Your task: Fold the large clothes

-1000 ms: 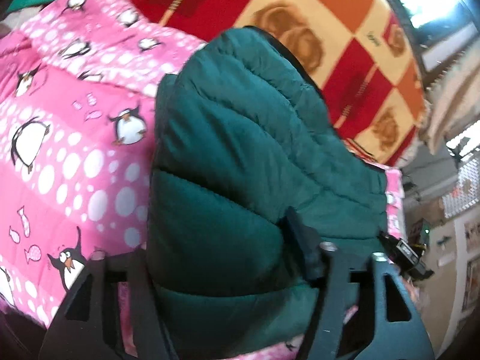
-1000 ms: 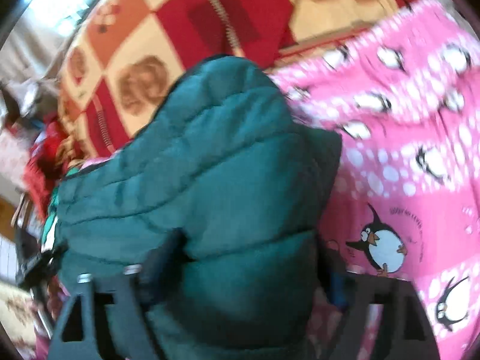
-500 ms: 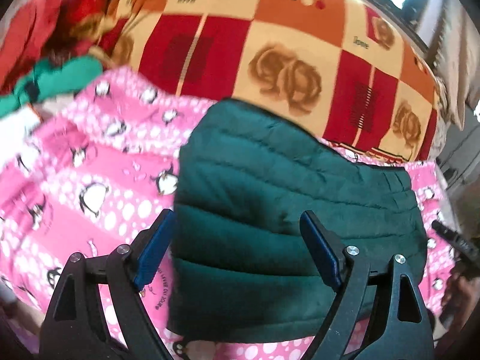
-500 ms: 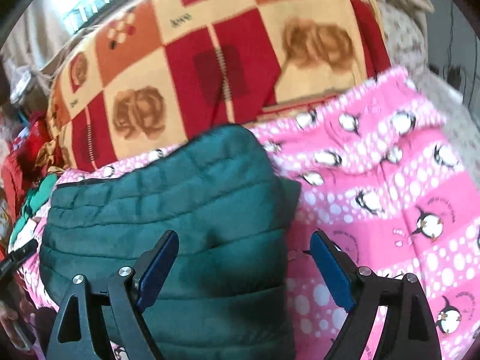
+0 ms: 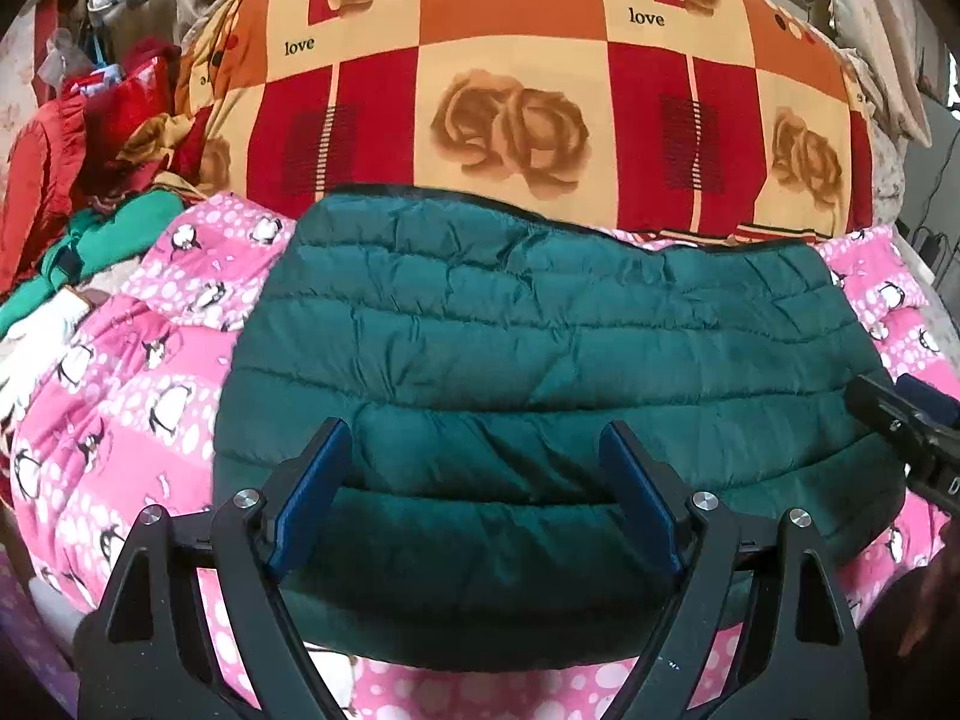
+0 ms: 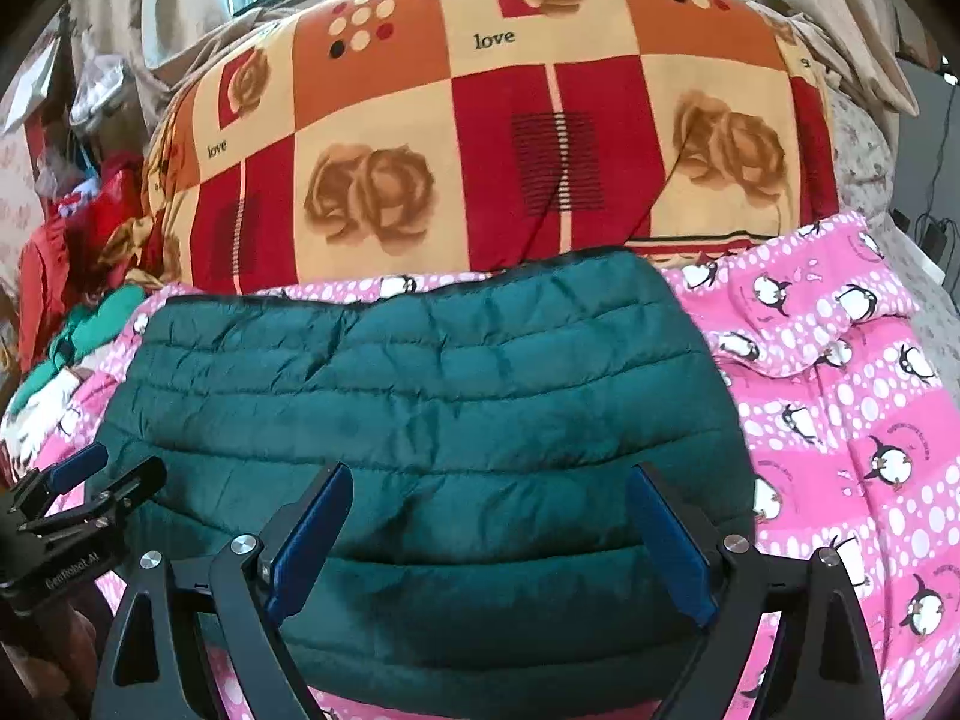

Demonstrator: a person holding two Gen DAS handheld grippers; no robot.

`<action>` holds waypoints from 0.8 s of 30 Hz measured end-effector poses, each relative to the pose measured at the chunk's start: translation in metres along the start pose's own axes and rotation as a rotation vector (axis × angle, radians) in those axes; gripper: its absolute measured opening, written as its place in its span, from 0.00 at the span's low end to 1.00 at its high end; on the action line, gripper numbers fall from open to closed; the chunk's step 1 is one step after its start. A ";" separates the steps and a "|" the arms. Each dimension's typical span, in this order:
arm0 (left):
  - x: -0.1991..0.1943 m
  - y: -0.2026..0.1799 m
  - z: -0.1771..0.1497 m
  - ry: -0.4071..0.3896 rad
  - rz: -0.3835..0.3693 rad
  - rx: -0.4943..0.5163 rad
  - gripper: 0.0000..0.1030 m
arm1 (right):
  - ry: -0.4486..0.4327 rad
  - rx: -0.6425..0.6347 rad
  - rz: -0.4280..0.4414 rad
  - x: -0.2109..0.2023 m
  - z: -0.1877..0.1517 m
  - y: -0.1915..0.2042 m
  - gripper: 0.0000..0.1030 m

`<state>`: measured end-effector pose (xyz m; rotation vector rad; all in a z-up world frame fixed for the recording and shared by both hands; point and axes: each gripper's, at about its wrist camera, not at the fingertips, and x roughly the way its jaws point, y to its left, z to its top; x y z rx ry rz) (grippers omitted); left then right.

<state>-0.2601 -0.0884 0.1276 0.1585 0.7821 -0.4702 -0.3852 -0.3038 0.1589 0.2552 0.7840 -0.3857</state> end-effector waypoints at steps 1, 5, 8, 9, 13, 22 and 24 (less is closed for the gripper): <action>0.001 -0.001 -0.001 0.009 -0.001 -0.002 0.82 | 0.002 -0.002 -0.001 0.001 -0.001 0.002 0.88; 0.004 -0.003 -0.005 0.008 0.016 0.004 0.82 | -0.002 -0.027 -0.014 0.005 -0.003 0.011 0.88; 0.002 -0.006 -0.005 -0.013 0.044 0.018 0.82 | 0.000 -0.023 -0.012 0.006 -0.005 0.014 0.88; 0.002 -0.007 -0.006 -0.017 0.048 0.019 0.82 | 0.000 -0.022 -0.014 0.007 -0.005 0.014 0.88; 0.002 -0.008 -0.006 -0.023 0.056 0.021 0.82 | -0.003 -0.025 -0.016 0.008 -0.006 0.015 0.94; 0.004 -0.009 -0.005 -0.017 0.064 0.013 0.82 | -0.002 -0.009 -0.021 0.009 -0.002 0.010 0.95; 0.004 -0.009 -0.005 -0.016 0.065 0.010 0.82 | 0.002 -0.007 -0.023 0.010 -0.003 0.009 0.95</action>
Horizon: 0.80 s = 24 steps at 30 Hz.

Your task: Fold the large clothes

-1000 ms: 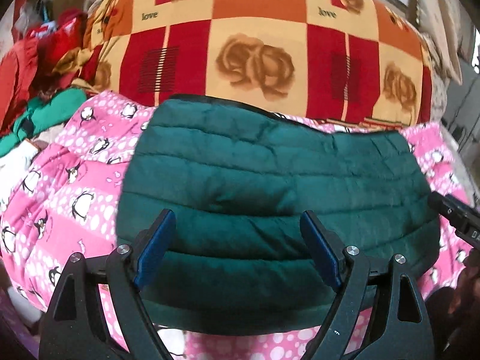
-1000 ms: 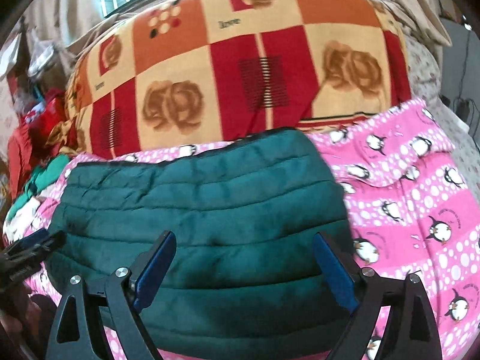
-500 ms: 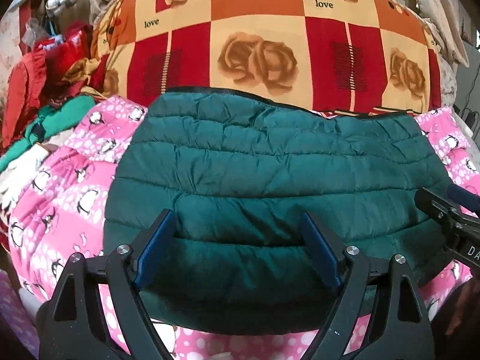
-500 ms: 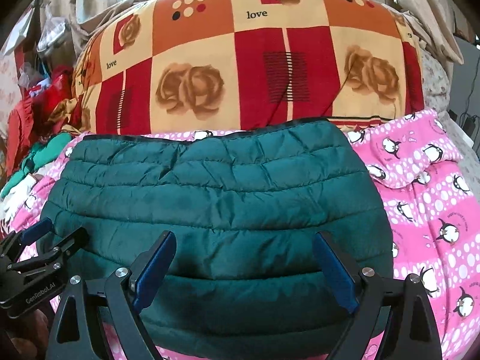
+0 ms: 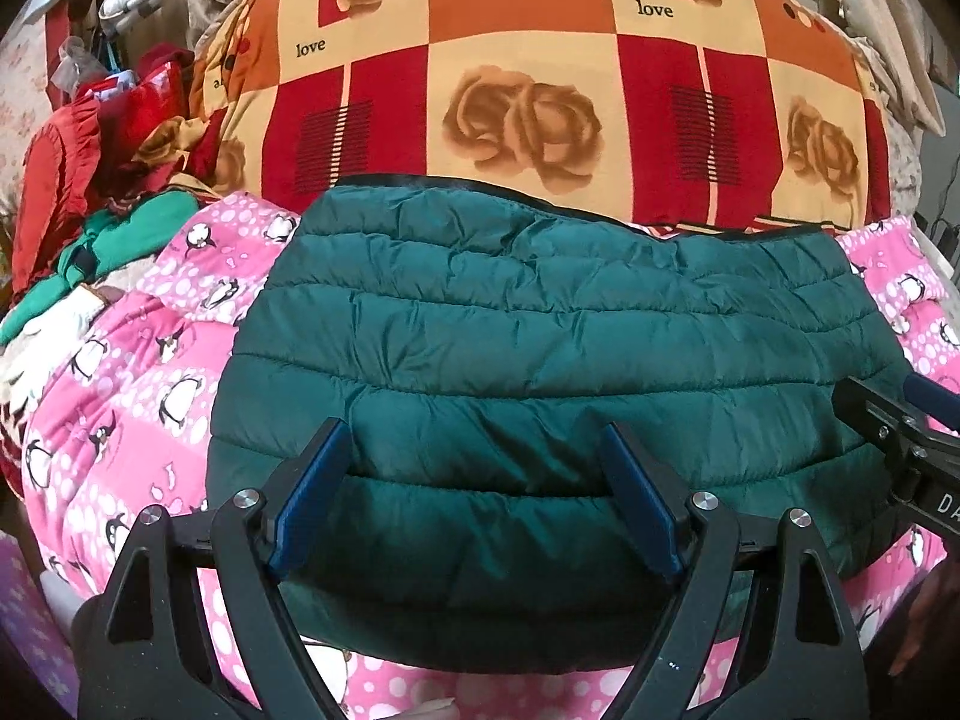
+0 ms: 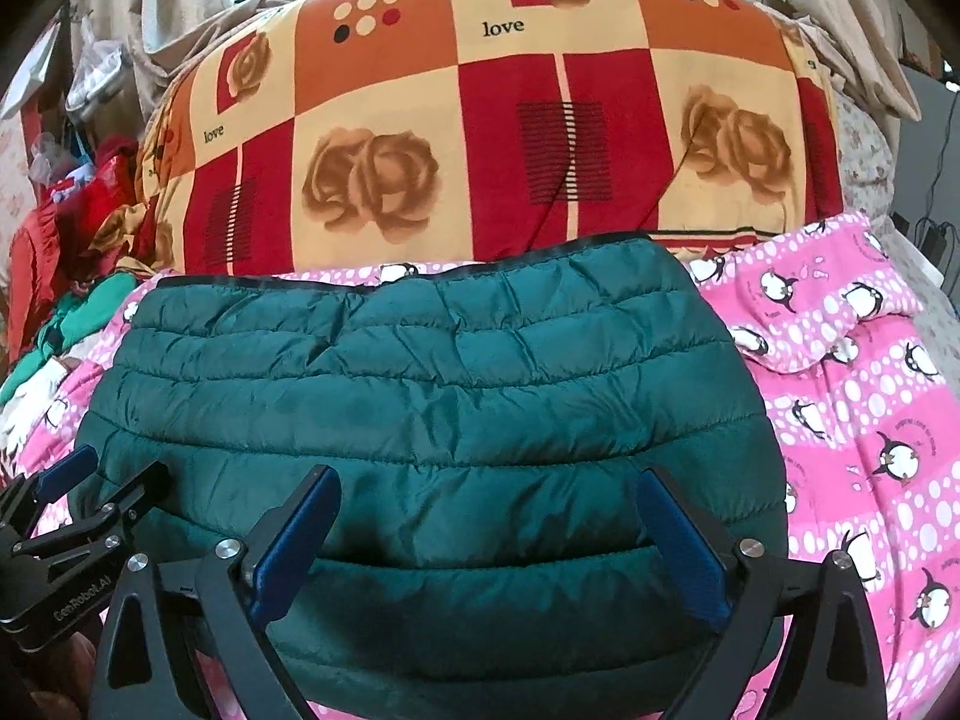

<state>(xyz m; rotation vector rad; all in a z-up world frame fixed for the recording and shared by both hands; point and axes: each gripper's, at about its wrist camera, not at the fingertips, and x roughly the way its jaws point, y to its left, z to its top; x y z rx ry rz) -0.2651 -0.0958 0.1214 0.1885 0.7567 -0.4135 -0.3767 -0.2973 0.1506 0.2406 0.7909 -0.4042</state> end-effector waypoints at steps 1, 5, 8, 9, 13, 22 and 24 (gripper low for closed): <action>0.000 0.000 0.000 -0.001 0.001 0.002 0.82 | 0.002 0.000 0.001 0.000 -0.001 0.000 0.95; 0.001 0.001 0.000 0.002 0.006 0.001 0.82 | 0.008 0.001 0.003 0.001 -0.001 0.000 0.95; 0.002 0.000 0.000 0.003 0.008 -0.004 0.82 | 0.005 -0.002 0.002 0.002 -0.001 0.000 0.95; 0.002 0.000 0.000 0.004 0.009 -0.004 0.82 | 0.005 -0.001 0.002 0.002 -0.001 0.000 0.95; 0.003 0.001 0.000 0.000 0.014 -0.004 0.82 | 0.012 -0.005 -0.001 0.004 0.000 0.000 0.95; 0.005 0.002 0.000 0.001 0.015 -0.006 0.82 | 0.021 -0.018 -0.010 0.008 0.001 0.002 0.95; 0.005 0.003 0.000 0.002 0.014 -0.007 0.82 | 0.022 -0.021 -0.010 0.009 0.001 0.003 0.95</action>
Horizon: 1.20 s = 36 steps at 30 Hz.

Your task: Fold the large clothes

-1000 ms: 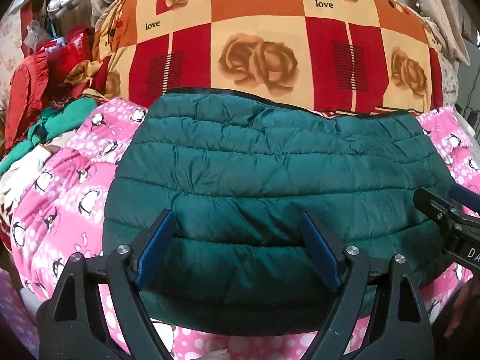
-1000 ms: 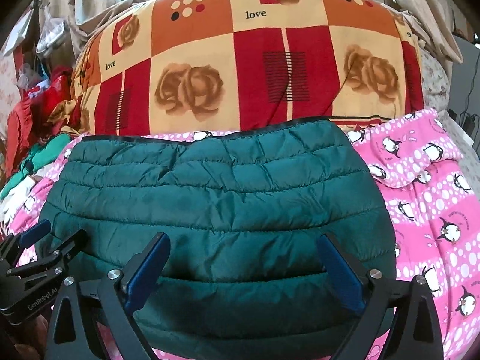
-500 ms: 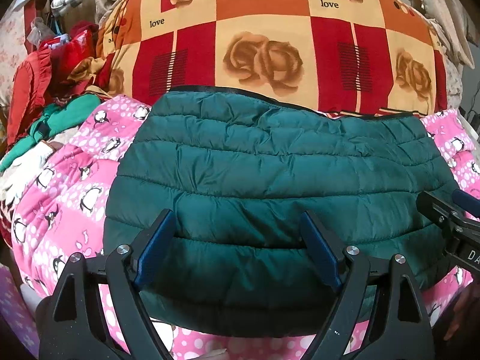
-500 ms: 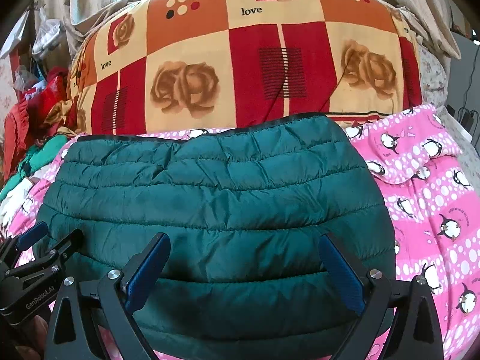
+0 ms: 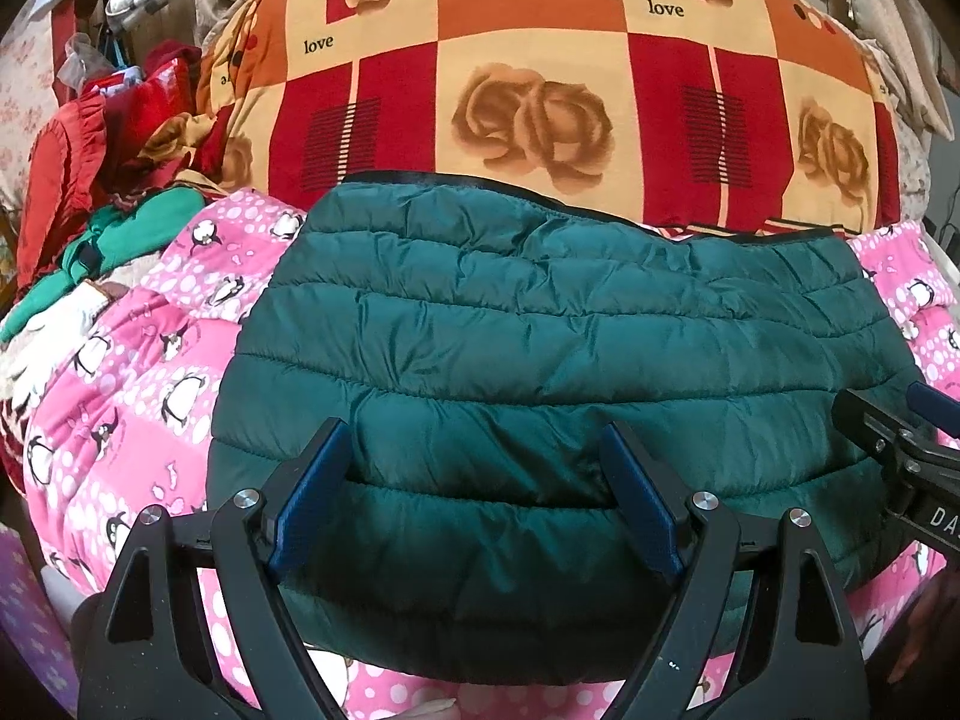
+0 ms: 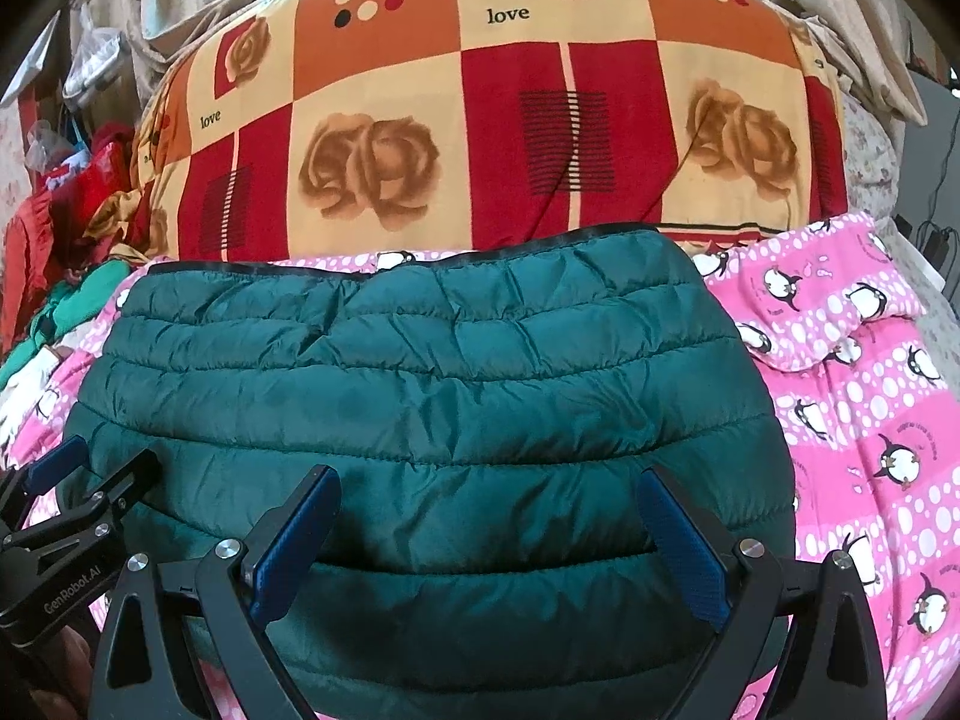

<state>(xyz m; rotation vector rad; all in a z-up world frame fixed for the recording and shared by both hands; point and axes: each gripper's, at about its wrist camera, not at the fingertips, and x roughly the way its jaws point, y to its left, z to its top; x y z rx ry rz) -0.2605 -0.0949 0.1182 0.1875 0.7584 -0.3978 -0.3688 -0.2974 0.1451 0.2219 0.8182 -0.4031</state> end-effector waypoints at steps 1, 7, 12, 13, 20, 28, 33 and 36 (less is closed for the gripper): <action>0.000 0.000 0.000 0.000 0.000 0.000 0.82 | 0.000 -0.001 0.000 0.000 0.000 0.000 0.95; 0.002 0.000 0.000 0.003 0.002 0.002 0.82 | 0.000 -0.005 -0.004 0.002 0.001 0.000 0.95; 0.003 -0.001 0.002 0.006 0.001 0.000 0.82 | 0.002 -0.003 -0.003 0.004 0.002 -0.002 0.95; 0.003 -0.001 0.002 0.006 0.000 -0.001 0.82 | 0.003 -0.002 -0.003 0.004 0.002 -0.002 0.95; 0.005 -0.005 0.005 0.008 0.001 0.012 0.82 | 0.007 -0.001 0.000 0.005 0.002 -0.002 0.95; 0.005 -0.011 0.006 -0.002 0.027 0.044 0.82 | 0.011 0.022 0.004 0.010 0.003 -0.008 0.95; 0.005 -0.012 0.007 -0.001 0.030 0.046 0.82 | 0.019 0.035 0.007 0.012 0.003 -0.013 0.95; 0.005 -0.012 0.007 0.000 0.029 0.046 0.82 | 0.020 0.036 0.007 0.013 0.003 -0.014 0.95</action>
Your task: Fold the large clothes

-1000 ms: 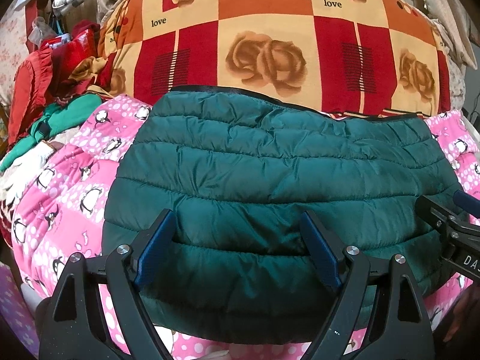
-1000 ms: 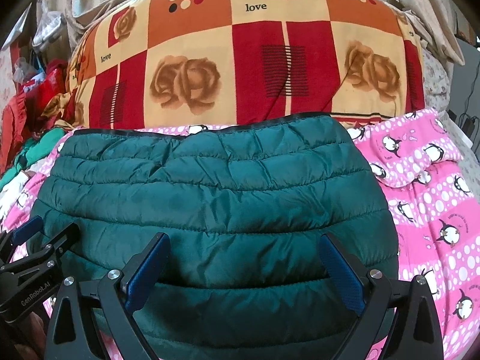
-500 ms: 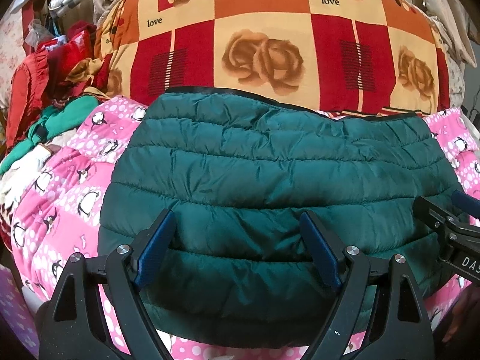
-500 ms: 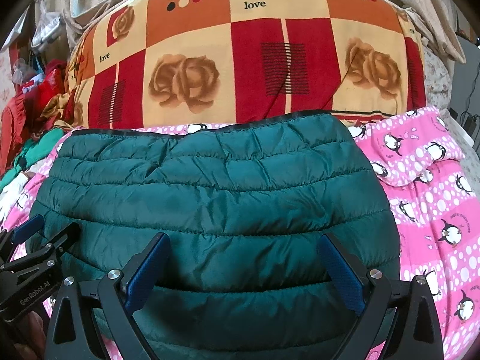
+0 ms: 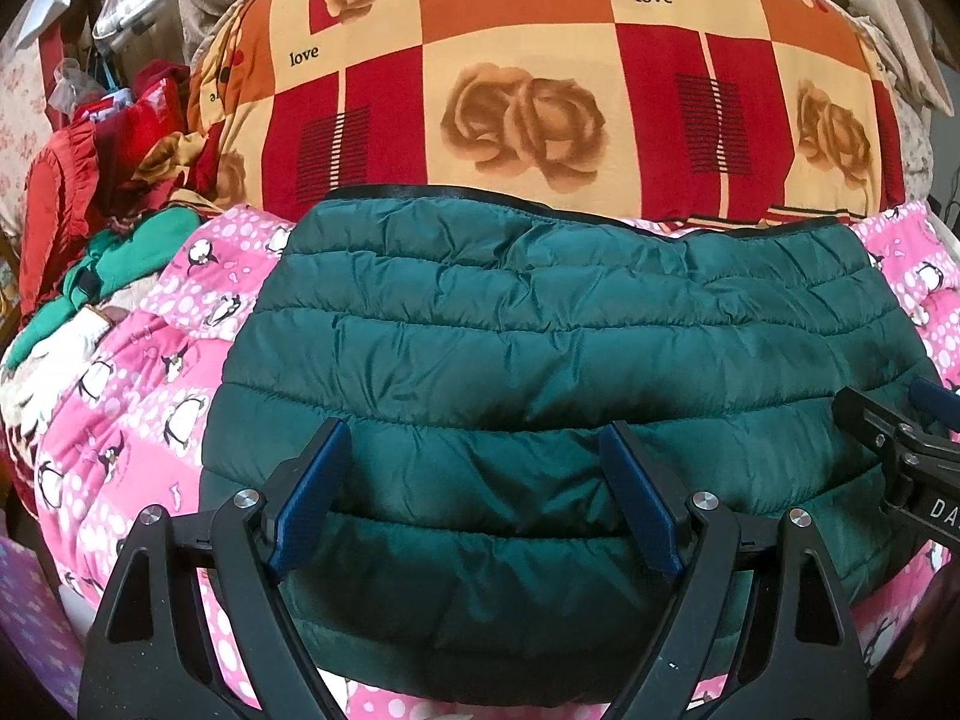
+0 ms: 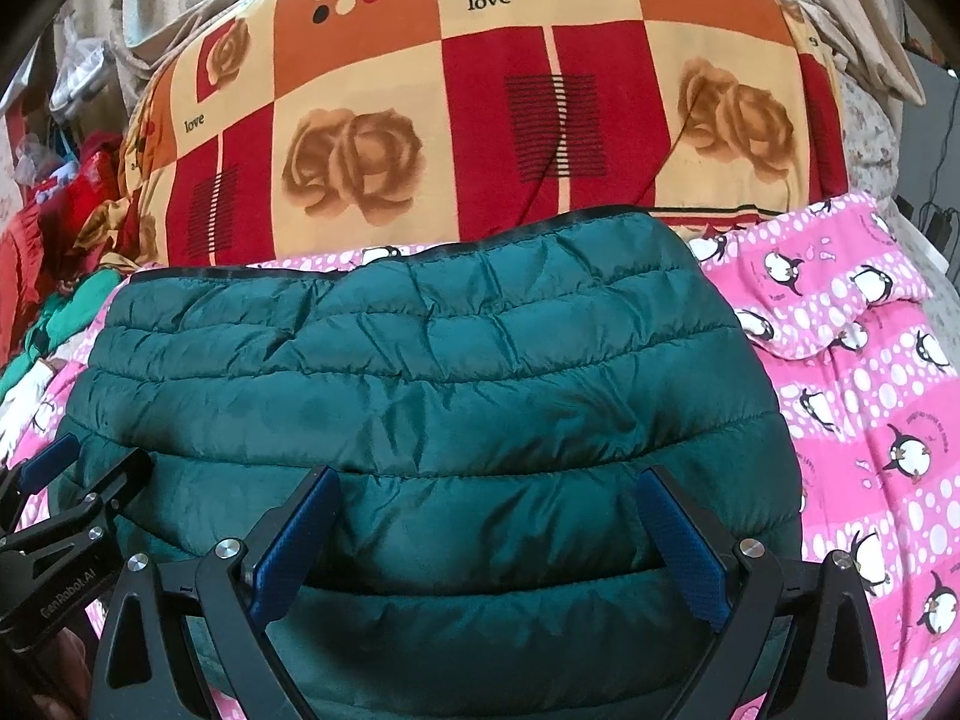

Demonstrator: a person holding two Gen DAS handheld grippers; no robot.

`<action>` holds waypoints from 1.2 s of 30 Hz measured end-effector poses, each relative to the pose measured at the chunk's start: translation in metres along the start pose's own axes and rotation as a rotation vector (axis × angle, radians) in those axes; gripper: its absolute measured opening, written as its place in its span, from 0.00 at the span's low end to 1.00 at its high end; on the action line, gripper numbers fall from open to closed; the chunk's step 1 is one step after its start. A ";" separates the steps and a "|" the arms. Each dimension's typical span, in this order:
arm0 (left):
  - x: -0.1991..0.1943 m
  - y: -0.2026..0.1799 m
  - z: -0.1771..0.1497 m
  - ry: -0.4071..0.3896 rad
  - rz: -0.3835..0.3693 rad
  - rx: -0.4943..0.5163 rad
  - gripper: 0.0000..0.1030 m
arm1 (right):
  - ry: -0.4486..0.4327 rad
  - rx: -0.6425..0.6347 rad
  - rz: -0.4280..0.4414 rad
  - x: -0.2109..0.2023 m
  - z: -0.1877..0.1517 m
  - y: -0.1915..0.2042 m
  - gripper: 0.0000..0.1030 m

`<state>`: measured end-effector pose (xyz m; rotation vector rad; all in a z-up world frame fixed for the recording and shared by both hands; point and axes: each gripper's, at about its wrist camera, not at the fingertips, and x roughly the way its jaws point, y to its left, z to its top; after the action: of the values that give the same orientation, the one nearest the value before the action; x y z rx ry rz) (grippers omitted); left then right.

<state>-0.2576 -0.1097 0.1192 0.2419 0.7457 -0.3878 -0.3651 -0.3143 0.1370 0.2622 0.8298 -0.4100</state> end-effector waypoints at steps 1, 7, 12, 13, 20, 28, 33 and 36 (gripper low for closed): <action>0.000 0.000 0.000 0.000 0.000 0.001 0.82 | 0.000 0.000 0.000 0.000 0.000 0.000 0.95; 0.000 0.000 0.000 -0.003 0.002 0.004 0.82 | 0.000 0.000 0.000 0.000 0.000 -0.001 0.95; 0.000 -0.001 0.000 -0.003 0.002 0.002 0.82 | 0.001 0.000 -0.001 0.001 0.000 -0.001 0.95; 0.000 -0.001 0.000 -0.003 0.002 0.002 0.82 | 0.000 -0.001 -0.001 0.000 0.000 -0.001 0.95; 0.000 0.000 0.000 -0.003 -0.002 0.002 0.82 | 0.001 -0.006 -0.003 0.001 0.000 -0.001 0.95; -0.001 -0.001 0.001 -0.028 -0.026 -0.002 0.82 | 0.001 -0.007 -0.004 0.001 0.000 -0.001 0.95; -0.002 0.009 0.006 -0.038 -0.031 -0.020 0.82 | 0.003 -0.014 -0.010 0.002 0.004 -0.001 0.95; -0.005 0.020 0.011 -0.065 -0.017 -0.036 0.82 | 0.007 -0.014 -0.013 0.003 0.007 -0.005 0.95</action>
<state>-0.2457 -0.0942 0.1315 0.1880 0.6905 -0.3964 -0.3615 -0.3222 0.1388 0.2458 0.8415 -0.4155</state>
